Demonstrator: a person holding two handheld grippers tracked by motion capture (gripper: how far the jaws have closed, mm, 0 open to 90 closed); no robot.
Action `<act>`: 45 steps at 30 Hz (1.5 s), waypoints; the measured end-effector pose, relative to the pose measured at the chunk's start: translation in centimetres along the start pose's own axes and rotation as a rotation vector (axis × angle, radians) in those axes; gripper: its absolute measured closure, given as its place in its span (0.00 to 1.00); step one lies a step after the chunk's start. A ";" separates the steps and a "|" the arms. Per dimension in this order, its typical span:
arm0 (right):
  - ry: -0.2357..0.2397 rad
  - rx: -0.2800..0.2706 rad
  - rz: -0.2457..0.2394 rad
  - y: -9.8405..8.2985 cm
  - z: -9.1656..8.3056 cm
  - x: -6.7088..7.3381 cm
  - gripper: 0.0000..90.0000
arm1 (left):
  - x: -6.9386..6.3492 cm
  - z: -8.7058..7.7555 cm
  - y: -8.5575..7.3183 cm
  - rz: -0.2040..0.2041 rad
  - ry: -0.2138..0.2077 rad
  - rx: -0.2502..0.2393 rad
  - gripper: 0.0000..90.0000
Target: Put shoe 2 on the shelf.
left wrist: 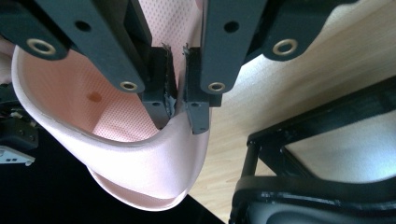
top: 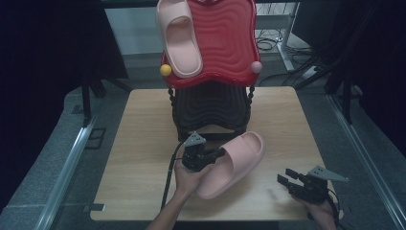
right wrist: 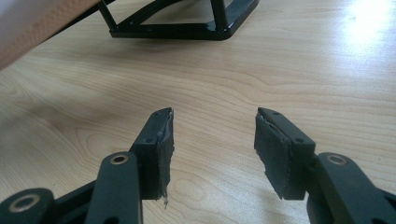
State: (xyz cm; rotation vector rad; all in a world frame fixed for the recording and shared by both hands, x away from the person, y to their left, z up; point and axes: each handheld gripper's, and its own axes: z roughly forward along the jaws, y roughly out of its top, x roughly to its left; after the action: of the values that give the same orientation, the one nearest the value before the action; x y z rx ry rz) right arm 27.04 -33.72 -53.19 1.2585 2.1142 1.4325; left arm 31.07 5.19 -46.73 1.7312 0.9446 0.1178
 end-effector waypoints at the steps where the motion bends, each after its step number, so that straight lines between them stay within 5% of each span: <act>1: -0.001 0.001 0.000 0.0 0.0 0.0 0.52 | -0.1 -0.2 0.2 0.000 0.001 -0.004 0.93; 23: -0.010 0.016 0.006 -0.2 0.2 -0.1 0.52 | -0.9 -3.6 4.1 0.030 -0.017 -0.106 0.93; 45: -0.021 0.027 0.019 -0.3 0.3 -0.2 0.52 | -1.6 -5.5 7.8 0.059 -0.025 -0.172 0.93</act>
State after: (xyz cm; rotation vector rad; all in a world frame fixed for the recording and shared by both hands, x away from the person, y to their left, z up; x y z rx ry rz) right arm 27.15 -33.77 -53.65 1.3008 2.1210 1.3965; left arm 31.33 7.78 -37.43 1.5981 0.8407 0.2096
